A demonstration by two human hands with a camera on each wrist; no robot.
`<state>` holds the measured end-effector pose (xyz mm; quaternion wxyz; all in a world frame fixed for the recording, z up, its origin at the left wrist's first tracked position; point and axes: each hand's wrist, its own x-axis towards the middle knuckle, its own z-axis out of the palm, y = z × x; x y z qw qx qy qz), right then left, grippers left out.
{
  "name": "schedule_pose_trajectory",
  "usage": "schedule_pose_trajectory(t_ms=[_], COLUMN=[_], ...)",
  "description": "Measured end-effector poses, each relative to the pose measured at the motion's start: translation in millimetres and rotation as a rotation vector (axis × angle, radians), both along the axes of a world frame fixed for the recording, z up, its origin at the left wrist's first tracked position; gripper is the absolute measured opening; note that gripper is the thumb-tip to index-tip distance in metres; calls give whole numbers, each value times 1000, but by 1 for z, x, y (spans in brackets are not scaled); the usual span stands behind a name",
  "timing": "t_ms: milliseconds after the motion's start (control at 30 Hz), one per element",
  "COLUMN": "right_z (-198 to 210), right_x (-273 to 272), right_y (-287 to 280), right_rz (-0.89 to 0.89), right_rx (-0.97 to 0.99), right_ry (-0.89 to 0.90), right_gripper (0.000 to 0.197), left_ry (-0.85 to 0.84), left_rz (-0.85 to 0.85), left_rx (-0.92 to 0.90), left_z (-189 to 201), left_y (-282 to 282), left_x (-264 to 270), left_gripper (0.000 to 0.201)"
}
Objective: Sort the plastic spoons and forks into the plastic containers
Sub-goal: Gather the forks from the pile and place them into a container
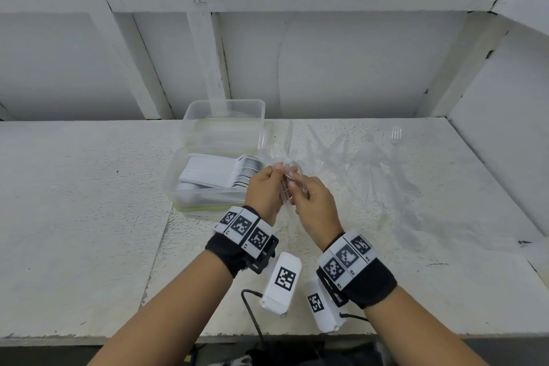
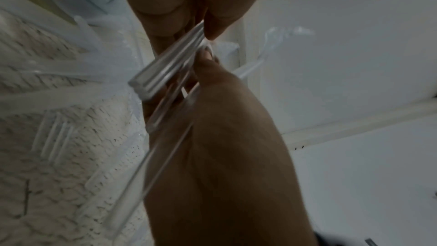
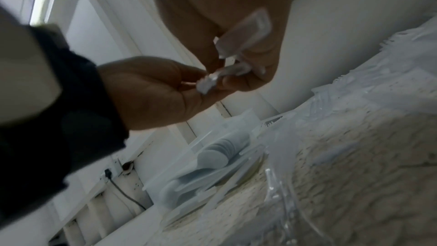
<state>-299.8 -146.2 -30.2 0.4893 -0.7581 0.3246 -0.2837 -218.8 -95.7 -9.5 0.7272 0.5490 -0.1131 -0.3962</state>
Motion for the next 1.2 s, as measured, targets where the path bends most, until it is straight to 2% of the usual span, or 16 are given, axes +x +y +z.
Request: schedule_pose_trajectory(t_ms=[100, 200, 267, 433, 667, 833, 933, 1200], right_z=[6, 12, 15, 17, 11, 11, 10, 27], right_x=[-3, -9, -12, -9, 7, 10, 8, 2], right_y=[-4, -9, -13, -16, -10, -13, -15, -20], right_rz=[62, 101, 64, 40, -37, -55, -53, 17], right_rx=[43, -49, -74, 89, 5, -83, -118, -3], right_ry=[47, 88, 81, 26, -34, -21, 2, 36], right_gripper=[28, 23, 20, 12, 17, 21, 21, 22], left_ry=[0, -26, -35, -55, -85, 43, 56, -28], left_rz=[-26, -4, 50, 36, -33, -122, -145, -68], left_rx=[3, 30, 78, 119, 86, -31, -44, 51], left_z=[-2, -3, -1, 3, -2, -1, 1, 1], left_y=[3, 3, 2, 0, -3, 5, 7, 2], left_x=[3, 6, 7, 4, -9, -6, -4, 7], left_gripper=[24, 21, 21, 19, 20, 25, 25, 15])
